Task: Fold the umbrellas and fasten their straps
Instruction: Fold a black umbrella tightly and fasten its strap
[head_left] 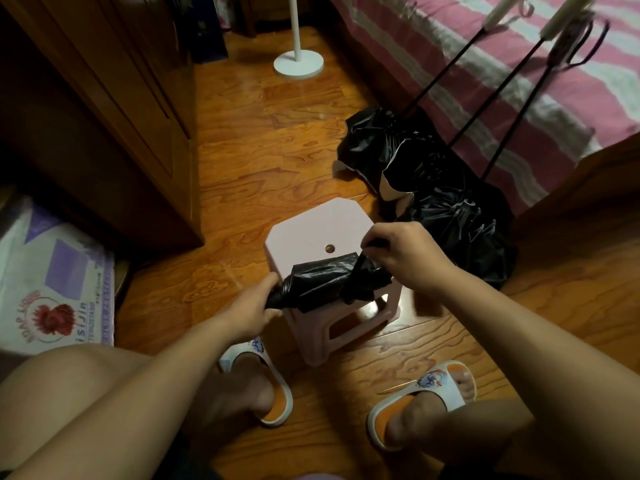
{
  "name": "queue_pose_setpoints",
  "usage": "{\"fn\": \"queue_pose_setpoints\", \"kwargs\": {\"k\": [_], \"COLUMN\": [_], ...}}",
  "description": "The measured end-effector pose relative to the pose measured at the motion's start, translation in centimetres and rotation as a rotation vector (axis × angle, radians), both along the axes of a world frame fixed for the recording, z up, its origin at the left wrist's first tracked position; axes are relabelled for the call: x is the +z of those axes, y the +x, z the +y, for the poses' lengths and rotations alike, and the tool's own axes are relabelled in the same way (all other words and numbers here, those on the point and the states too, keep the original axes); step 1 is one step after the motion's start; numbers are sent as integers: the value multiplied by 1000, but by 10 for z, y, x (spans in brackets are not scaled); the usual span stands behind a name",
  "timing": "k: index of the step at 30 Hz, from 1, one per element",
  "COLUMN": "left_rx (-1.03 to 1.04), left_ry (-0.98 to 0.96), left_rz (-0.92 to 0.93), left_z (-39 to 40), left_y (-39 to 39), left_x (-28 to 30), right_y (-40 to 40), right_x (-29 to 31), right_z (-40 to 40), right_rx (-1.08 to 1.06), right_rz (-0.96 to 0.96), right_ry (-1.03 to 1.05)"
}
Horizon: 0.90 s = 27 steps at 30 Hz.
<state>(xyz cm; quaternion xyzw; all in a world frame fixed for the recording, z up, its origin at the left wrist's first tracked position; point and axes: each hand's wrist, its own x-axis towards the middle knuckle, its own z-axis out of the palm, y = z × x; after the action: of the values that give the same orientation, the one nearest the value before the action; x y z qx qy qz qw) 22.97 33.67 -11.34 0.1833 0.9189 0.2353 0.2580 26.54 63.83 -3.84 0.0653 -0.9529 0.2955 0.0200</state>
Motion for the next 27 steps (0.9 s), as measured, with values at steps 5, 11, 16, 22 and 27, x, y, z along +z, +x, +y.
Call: {"fn": "queue_pose_setpoints", "kwargs": {"k": [5,11,16,22,27], "left_rx": [-217,-408,-524,-555,-460], "left_ry": [-205,-322,-350,-394,-431], "left_rz": [134,432,410,522,829], "left_z": [-3,0,1,-1,2], "left_y": [-19,-37,-49,-44,-46], "left_x": [1,11,33,52,66], "right_y": [-31,-59,-57,-34,-28], "right_x": [-7,-34,-58,-71,-47], "right_z": [-2,-4,-9,-28,-32], "right_rx": [-3,-54,-88,7,-62], "right_rz": [-134,-293,-371,-403,-214], "right_ry": [-103,-198,-169,-142,-222]}}
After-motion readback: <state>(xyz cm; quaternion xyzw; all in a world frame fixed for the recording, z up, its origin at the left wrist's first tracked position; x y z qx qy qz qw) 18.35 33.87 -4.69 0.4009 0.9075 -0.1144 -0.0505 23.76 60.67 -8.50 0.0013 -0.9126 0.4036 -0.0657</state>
